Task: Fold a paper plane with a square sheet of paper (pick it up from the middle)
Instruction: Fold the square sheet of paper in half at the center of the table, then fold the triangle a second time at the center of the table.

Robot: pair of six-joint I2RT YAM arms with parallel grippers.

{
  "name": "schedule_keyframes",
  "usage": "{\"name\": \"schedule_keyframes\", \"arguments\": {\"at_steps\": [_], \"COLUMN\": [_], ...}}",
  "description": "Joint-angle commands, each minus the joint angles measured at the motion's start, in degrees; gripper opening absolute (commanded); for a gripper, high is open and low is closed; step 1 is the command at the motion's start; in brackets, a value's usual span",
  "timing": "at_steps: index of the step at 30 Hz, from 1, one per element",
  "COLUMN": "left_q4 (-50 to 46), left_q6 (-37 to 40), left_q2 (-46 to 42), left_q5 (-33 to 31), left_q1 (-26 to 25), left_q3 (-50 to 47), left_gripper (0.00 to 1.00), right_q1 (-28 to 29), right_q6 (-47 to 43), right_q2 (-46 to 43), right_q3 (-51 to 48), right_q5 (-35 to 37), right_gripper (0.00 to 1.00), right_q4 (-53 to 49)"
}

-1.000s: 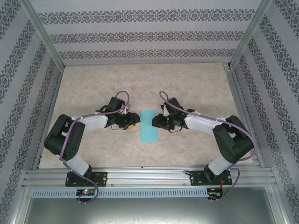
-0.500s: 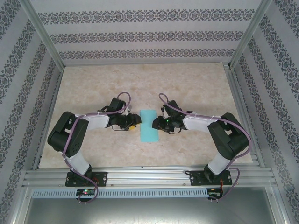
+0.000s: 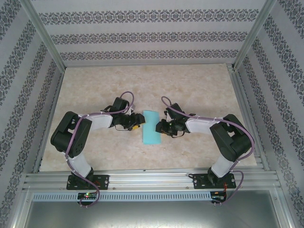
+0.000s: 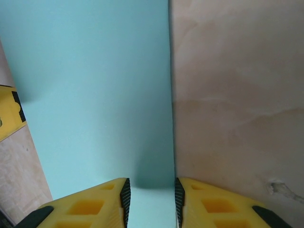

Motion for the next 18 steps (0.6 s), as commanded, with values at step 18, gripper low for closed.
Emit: {"name": "schedule_keyframes", "arguments": {"at_steps": [18], "left_q4": [-1.7], "left_q6": [0.5], "left_q2": [0.7], "left_q5": [-1.5], "left_q1": [-1.6], "left_q3": [3.2], "left_gripper": [0.52], "right_q1": [0.0], "right_q6": [2.0], "right_q2": [-4.7], "right_q3": [-1.4], "right_q5": [-0.1], "right_gripper": [0.34], "right_q4": [3.2]}}
